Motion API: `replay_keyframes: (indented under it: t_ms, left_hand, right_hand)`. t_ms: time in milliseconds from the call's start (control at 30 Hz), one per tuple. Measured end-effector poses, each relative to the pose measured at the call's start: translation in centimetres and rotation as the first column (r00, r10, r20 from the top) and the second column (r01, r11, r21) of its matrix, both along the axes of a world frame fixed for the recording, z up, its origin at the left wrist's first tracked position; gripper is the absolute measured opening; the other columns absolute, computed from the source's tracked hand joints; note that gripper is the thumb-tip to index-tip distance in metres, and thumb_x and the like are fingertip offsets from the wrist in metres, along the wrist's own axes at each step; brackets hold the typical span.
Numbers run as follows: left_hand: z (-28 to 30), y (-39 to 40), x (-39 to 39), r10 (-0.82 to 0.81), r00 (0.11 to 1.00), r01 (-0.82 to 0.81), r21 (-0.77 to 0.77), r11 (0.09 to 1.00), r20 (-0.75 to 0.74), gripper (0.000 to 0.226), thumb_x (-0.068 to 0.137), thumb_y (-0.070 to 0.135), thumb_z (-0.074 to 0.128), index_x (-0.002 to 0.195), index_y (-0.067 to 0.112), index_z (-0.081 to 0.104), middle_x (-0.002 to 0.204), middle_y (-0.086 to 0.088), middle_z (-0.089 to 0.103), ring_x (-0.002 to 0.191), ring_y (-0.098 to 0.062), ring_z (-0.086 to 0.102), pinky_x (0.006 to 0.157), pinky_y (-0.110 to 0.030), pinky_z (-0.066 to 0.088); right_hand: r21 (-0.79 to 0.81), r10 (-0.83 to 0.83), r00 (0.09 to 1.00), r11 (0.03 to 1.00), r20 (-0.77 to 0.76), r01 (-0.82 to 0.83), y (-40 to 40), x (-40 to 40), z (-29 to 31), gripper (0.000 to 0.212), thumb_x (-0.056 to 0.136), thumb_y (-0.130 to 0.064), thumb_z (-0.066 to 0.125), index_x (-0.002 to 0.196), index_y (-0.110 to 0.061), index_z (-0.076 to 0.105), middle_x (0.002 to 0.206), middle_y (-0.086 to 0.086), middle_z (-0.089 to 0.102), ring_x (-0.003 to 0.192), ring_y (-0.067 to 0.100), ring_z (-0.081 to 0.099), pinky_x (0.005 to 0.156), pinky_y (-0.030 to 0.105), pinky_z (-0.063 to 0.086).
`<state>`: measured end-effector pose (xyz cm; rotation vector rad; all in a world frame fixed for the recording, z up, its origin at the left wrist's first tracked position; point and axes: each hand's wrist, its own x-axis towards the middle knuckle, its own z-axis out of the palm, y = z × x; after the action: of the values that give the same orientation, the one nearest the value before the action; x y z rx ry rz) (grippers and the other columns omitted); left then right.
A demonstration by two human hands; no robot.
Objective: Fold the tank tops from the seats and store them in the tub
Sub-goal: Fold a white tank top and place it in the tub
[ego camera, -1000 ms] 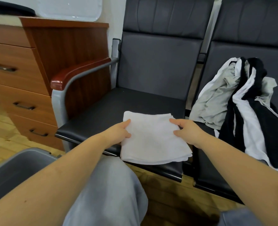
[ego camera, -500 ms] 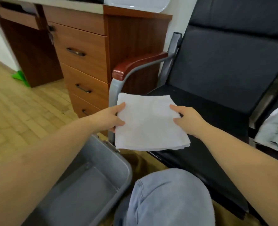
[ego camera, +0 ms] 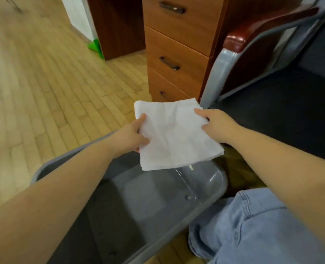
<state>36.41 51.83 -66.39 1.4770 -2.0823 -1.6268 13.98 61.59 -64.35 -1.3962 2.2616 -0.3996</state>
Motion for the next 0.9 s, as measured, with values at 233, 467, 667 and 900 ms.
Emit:
replay_keyframes:
  t_ms: [233,467,667,900]
  left_hand:
    - [-4.6,1.8,4.4,0.094,0.984,-0.098,0.015,0.995,0.153,0.087,0.094,0.007,0.055,0.153,0.032,-0.004,0.143,-0.006,0.039,0.108,-0.025,0.053,0.083,-0.036,0.053]
    - [-9.9,5.4,4.8,0.130,0.976,-0.144,0.066,0.987,0.176,0.087,0.096,0.010,0.052,0.153,0.025,-0.012,0.150,-0.007,0.031,0.117,-0.028,0.050,0.090,-0.039,0.051]
    - [-14.5,8.1,3.0,0.114,0.965,-0.123,0.026,0.992,0.236,0.085,0.093,0.009,0.047,0.153,0.024,-0.011,0.151,-0.011,0.025,0.117,-0.031,0.048,0.095,-0.044,0.049]
    - [-17.4,10.1,1.8,0.134,0.964,-0.167,0.135,0.977,0.228,0.086,0.092,0.010,0.047,0.152,0.028,-0.012,0.151,-0.008,0.024,0.116,-0.032,0.050,0.092,-0.048,0.052]
  right_hand:
    - [0.103,0.172,0.983,0.981,-0.062,-0.165,-2.2,5.4,-4.0,0.060,0.099,0.000,0.034,0.151,-0.028,0.025,0.157,0.003,0.027,0.139,0.026,0.032,0.109,0.031,0.030]
    - [0.247,0.237,0.964,0.948,-0.121,-0.202,-1.8,7.3,-8.4,0.070,0.095,0.006,0.032,0.151,-0.034,0.023,0.157,0.005,0.027,0.138,0.031,0.033,0.107,0.038,0.037]
    - [0.372,0.266,0.958,0.904,-0.109,-0.209,-0.2,8.1,-11.4,0.066,0.099,0.003,0.032,0.153,-0.030,0.014,0.159,0.008,0.019,0.141,0.033,0.028,0.110,0.040,0.033]
    - [0.492,0.305,0.945,0.845,-0.120,-0.210,-0.7,7.2,-13.4,0.067,0.097,0.005,0.032,0.154,-0.025,0.012,0.161,0.007,0.011,0.144,0.033,0.021,0.116,0.042,0.026]
